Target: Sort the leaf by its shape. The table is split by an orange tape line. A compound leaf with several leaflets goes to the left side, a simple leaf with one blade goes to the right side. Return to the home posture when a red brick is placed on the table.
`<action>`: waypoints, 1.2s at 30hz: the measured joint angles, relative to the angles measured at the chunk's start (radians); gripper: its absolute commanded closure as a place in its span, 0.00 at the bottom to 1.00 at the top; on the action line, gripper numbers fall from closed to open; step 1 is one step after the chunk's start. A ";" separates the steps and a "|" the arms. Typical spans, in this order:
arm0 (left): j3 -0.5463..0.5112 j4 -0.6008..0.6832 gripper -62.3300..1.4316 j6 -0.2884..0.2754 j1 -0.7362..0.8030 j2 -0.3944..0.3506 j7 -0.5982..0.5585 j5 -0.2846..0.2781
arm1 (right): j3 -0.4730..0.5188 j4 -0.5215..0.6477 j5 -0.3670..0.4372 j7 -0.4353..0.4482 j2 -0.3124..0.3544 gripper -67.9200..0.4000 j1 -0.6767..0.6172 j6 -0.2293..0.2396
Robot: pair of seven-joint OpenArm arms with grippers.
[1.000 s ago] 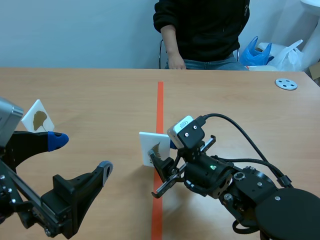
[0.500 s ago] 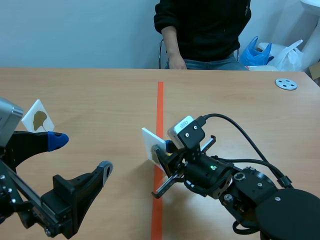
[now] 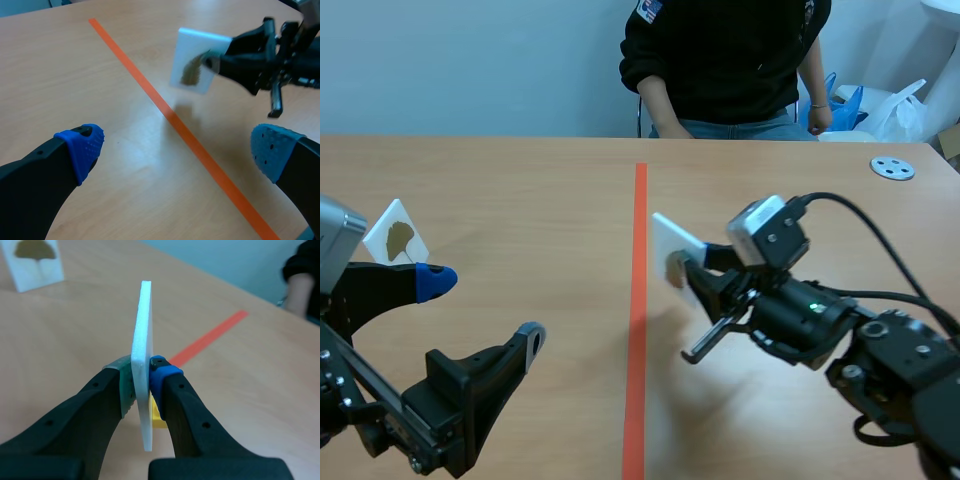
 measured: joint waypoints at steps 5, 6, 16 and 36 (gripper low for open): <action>0.000 0.000 0.00 0.000 0.000 0.000 0.000 0.000 | 0.151 0.062 0.013 0.008 0.078 0.97 -0.065 0.015; 0.000 0.000 0.00 0.000 0.000 0.000 0.000 0.000 | 0.180 0.062 0.041 0.005 0.092 0.97 -0.079 0.015; 0.000 0.000 0.00 0.000 0.000 0.000 0.000 0.000 | 0.395 0.055 0.293 -0.055 0.176 0.97 -0.155 0.060; 0.000 -0.001 0.00 0.000 0.000 0.000 0.000 0.000 | 0.389 -0.307 0.466 -0.183 0.129 0.97 0.107 -0.069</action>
